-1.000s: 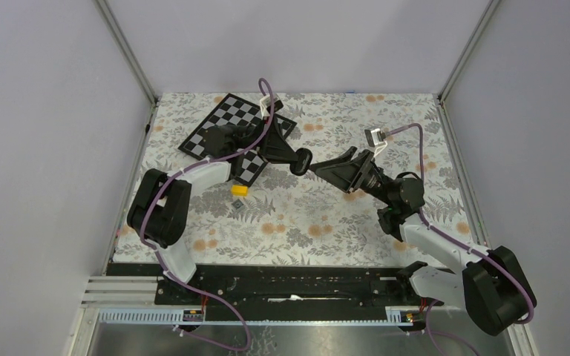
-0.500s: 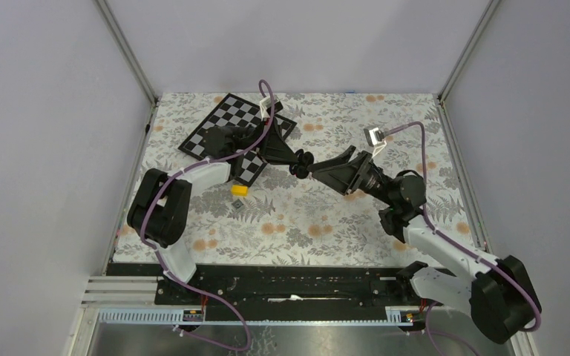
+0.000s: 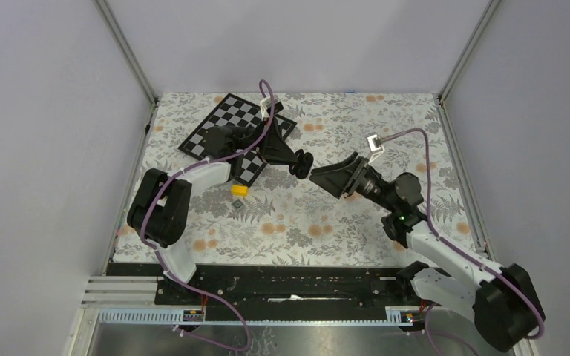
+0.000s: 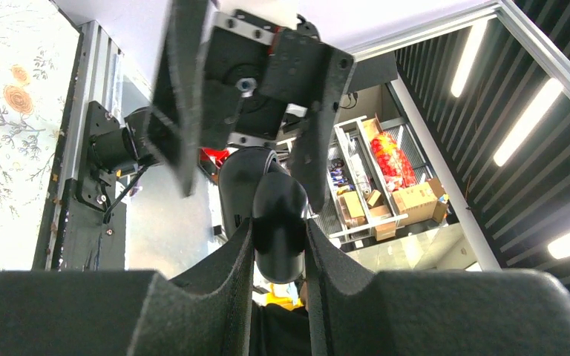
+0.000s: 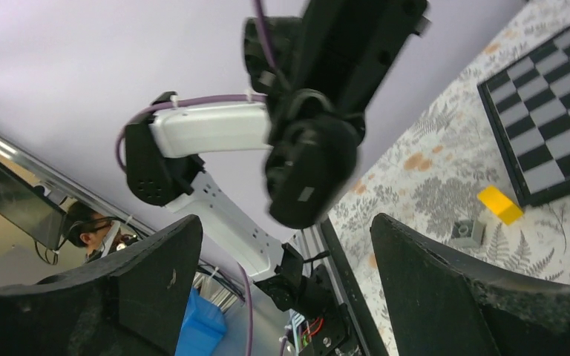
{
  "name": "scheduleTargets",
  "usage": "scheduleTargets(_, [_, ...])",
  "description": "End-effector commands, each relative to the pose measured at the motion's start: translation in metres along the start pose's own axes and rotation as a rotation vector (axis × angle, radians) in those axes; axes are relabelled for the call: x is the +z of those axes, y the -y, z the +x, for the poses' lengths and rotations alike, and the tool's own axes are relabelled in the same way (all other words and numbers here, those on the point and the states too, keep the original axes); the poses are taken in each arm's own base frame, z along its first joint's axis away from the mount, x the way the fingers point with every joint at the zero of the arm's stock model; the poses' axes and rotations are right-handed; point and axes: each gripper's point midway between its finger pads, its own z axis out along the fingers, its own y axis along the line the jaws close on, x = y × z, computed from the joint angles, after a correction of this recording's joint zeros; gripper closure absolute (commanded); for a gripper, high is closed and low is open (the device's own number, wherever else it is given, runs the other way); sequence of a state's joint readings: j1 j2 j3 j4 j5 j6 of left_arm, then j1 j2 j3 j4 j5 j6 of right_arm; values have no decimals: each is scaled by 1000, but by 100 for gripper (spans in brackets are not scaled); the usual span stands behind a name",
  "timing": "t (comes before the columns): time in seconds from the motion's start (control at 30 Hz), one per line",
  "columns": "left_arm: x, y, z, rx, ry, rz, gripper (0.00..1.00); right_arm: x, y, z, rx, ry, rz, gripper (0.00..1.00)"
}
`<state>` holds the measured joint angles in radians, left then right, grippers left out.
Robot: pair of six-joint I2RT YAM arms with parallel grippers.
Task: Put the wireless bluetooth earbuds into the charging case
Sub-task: Close the charging case.
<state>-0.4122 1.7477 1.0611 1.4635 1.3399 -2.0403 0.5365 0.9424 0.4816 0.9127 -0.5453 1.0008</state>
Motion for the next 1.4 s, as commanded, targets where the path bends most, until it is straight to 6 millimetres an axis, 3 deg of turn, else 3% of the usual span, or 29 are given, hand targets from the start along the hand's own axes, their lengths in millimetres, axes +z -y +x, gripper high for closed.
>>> scheduleTargets(0.0, [1,29,8,162,-23,34,100,8,-18,-3,-3,2,-143,9])
scheduleTargets(0.37, [1,31,10,166,-25,35,100,13,-36,-12,9,37,-284,11])
scheduleTargets(0.67, [1,33,11,171,-25,36,100,18,-35,-13,42,37,-324,13])
scheduleTargets(1.07, [1,26,10,154,-24,31,100,17,-43,-17,27,40,-326,27])
scheduleTargets(1.37, [1,26,13,155,-28,32,100,34,-37,-18,34,25,-315,33])
